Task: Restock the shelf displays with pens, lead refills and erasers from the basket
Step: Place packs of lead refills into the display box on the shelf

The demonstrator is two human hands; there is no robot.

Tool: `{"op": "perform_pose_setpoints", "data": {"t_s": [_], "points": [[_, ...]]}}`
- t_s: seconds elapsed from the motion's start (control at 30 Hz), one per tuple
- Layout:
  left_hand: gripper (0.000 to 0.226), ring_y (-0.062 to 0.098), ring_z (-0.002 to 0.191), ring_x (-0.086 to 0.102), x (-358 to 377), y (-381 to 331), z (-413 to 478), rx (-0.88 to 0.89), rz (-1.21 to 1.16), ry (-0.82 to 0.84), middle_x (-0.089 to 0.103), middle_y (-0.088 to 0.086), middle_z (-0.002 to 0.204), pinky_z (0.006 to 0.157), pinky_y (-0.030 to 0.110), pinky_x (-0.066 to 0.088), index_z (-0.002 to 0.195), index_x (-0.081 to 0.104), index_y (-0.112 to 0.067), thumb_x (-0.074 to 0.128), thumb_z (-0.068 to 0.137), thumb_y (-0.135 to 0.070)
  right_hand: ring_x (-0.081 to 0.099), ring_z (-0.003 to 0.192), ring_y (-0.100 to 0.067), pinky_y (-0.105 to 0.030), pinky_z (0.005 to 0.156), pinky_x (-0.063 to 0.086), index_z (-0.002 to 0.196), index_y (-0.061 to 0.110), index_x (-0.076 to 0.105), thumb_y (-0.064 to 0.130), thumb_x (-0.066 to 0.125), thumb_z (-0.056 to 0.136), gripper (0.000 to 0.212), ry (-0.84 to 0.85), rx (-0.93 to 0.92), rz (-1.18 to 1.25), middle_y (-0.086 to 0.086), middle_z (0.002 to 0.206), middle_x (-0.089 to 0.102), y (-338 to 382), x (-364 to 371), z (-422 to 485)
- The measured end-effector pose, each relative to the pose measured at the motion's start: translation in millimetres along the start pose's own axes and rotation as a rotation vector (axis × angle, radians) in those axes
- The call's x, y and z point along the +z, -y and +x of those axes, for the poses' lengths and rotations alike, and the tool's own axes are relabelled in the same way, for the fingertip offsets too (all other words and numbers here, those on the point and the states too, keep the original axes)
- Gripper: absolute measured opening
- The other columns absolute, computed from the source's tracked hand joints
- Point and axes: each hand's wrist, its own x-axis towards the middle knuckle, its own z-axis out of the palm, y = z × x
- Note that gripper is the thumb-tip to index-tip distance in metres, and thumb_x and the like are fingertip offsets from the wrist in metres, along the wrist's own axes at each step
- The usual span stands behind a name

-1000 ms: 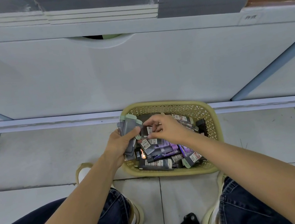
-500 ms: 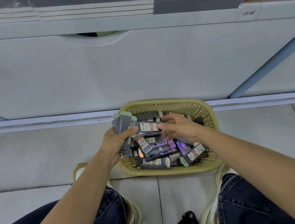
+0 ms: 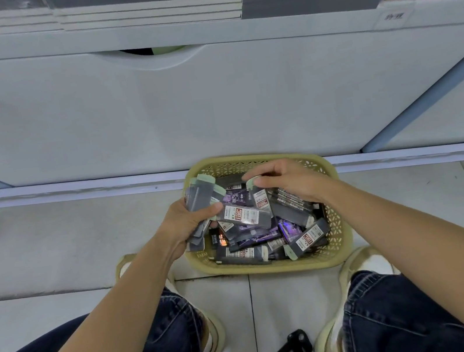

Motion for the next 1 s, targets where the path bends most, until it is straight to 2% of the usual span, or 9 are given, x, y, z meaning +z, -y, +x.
{"op": "perform_pose_setpoints", "data": {"t_s": [0.07, 0.27, 0.37, 0.43, 0.57, 0.7, 0.73, 0.83, 1.0], "points": [[0.054, 0.012, 0.056, 0.063, 5.3, 0.1, -0.1, 0.036, 0.08, -0.026, 0.073, 0.012, 0.087, 0.049, 0.022, 0.052, 0.111, 0.062, -0.002, 0.085, 0.067, -0.021, 0.064, 0.106, -0.004, -0.025, 0.094, 0.046, 0.104, 0.041, 0.072, 0.036, 0.069, 0.086, 0.019, 0.07, -0.024, -0.048, 0.016, 0.111, 0.07, 6.7, 11.7, 2.1], [0.051, 0.014, 0.055, 0.064, 8.7, -6.6, -1.2, 0.154, 0.148, -0.095, 0.073, 0.013, 0.085, 0.051, 0.024, 0.053, 0.102, 0.066, -0.007, 0.089, 0.061, -0.026, 0.068, 0.095, -0.006, -0.019, 0.084, 0.049, 0.099, 0.028, 0.074, 0.026, 0.07, 0.088, 0.013, 0.033, -0.067, -0.079, 0.01, 0.098, 0.074, 10.3, 18.5, 2.7], [0.036, 0.012, 0.056, 0.061, 15.7, -7.8, -2.1, 0.243, 0.149, -0.107, 0.072, 0.005, 0.076, 0.051, 0.023, 0.049, 0.094, 0.069, -0.012, 0.088, 0.065, -0.022, 0.069, 0.093, -0.012, -0.027, 0.085, 0.052, 0.1, 0.021, 0.074, 0.022, 0.071, 0.087, 0.013, 0.0, -0.073, 0.003, 0.003, 0.097, 0.074, 7.9, 28.4, 3.8], [0.032, 0.004, 0.053, 0.061, 19.4, -8.9, -2.6, 0.297, 0.147, -0.14, 0.071, -0.004, 0.07, 0.046, 0.017, 0.047, 0.092, 0.069, -0.017, 0.088, 0.066, -0.02, 0.069, 0.094, -0.012, -0.026, 0.084, 0.052, 0.1, 0.022, 0.073, 0.021, 0.071, 0.087, 0.013, -0.012, -0.07, 0.073, 0.004, 0.098, 0.074, 7.5, 38.2, 3.5], [0.034, 0.006, 0.065, 0.066, 17.2, -11.5, -1.7, 0.35, 0.166, -0.216, 0.072, -0.003, 0.08, 0.056, 0.02, 0.052, 0.093, 0.067, -0.018, 0.088, 0.067, -0.017, 0.069, 0.095, -0.013, -0.022, 0.083, 0.052, 0.102, 0.021, 0.074, 0.017, 0.076, 0.082, 0.021, 0.013, -0.05, 0.198, 0.001, 0.101, 0.074, 10.7, 43.0, 1.0], [0.033, 0.013, 0.072, 0.067, 20.5, -11.2, -4.2, 0.363, 0.165, -0.232, 0.072, 0.001, 0.084, 0.062, 0.027, 0.056, 0.092, 0.067, -0.02, 0.088, 0.067, -0.018, 0.07, 0.093, -0.012, -0.021, 0.08, 0.052, 0.101, 0.024, 0.072, 0.011, 0.075, 0.082, 0.023, 0.03, -0.053, 0.141, 0.003, 0.098, 0.075, 13.9, 44.6, -0.6], [0.032, 0.012, 0.07, 0.067, 22.1, -11.4, -5.4, 0.36, 0.16, -0.232, 0.072, -0.001, 0.081, 0.061, 0.028, 0.056, 0.092, 0.066, -0.02, 0.088, 0.068, -0.019, 0.07, 0.095, -0.013, -0.022, 0.083, 0.052, 0.103, 0.023, 0.072, 0.012, 0.073, 0.084, 0.022, 0.027, -0.051, 0.133, 0.003, 0.1, 0.074, 13.6, 45.0, -1.4], [0.025, 0.0, 0.048, 0.058, 24.4, -13.6, -8.3, 0.394, 0.108, -0.234, 0.065, -0.011, 0.061, 0.044, 0.016, 0.045, 0.092, 0.065, -0.013, 0.083, 0.075, -0.018, 0.068, 0.101, -0.016, -0.028, 0.089, 0.053, 0.108, 0.022, 0.07, 0.019, 0.07, 0.087, 0.021, 0.036, -0.042, 0.128, 0.001, 0.106, 0.073, 14.3, 44.2, -4.1], [0.026, 0.006, 0.048, 0.062, 24.0, -27.2, -17.4, 0.285, -0.093, -0.202, 0.067, -0.008, 0.057, 0.043, 0.018, 0.047, 0.099, 0.062, -0.009, 0.078, 0.079, -0.015, 0.069, 0.099, -0.015, -0.033, 0.087, 0.055, 0.112, 0.021, 0.066, 0.011, 0.063, 0.091, 0.023, -0.102, -0.072, 0.157, 0.002, 0.104, 0.074, 44.5, 21.0, -5.8]]}}
